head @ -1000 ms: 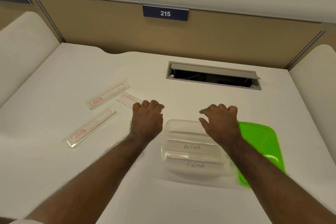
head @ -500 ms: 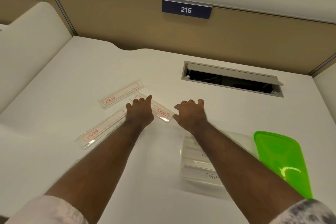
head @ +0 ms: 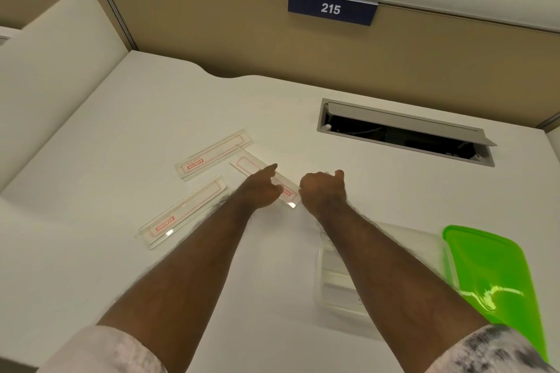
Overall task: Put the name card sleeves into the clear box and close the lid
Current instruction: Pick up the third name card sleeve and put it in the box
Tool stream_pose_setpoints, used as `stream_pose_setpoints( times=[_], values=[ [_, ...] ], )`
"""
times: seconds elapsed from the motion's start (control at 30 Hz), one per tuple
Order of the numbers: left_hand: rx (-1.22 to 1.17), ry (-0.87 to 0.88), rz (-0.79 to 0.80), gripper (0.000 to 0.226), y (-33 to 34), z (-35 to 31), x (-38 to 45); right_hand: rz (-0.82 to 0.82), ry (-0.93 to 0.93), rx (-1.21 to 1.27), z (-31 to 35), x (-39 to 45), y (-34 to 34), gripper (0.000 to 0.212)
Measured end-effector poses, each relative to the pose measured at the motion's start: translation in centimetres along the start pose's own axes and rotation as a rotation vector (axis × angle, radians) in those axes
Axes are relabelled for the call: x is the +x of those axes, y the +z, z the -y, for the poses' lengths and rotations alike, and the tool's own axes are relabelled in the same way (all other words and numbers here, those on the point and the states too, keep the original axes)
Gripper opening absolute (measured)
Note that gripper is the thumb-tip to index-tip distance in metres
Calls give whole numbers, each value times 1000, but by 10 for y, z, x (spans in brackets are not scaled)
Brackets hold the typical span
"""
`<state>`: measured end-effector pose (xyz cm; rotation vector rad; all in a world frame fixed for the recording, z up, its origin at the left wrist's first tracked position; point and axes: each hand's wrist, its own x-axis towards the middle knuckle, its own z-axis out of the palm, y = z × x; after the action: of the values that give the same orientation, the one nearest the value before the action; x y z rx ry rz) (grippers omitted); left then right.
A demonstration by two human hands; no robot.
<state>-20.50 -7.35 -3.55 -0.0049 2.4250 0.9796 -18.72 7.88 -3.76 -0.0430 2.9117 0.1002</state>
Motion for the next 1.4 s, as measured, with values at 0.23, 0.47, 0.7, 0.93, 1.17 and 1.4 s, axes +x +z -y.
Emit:
stream_pose_setpoints(
  times=[0.23,0.47,0.7,0.93,1.17,1.4],
  values=[
    [-354,-56,-167,69,-3,-13,-8,-206,-121,21,4,-19,-19,24],
    [-679,-65,-310,47,-3,-16,-27,-168,-379,379,-1,-53,-39,31],
    [-887,18,-124,42,-16,-34,-62,-168,-364,486,-34,-63,-43,58],
    [-887,34,245,26,-28,-48,-88,-224,-177,473,-106,-67,-46,52],
    [-915,0,388,28,-28,-48,-92,-120,-145,716,-147,-95,-53,50],
    [-784,-9,333,28,-15,-57,-103,-85,-71,857,-179,-136,-45,38]
  ],
)
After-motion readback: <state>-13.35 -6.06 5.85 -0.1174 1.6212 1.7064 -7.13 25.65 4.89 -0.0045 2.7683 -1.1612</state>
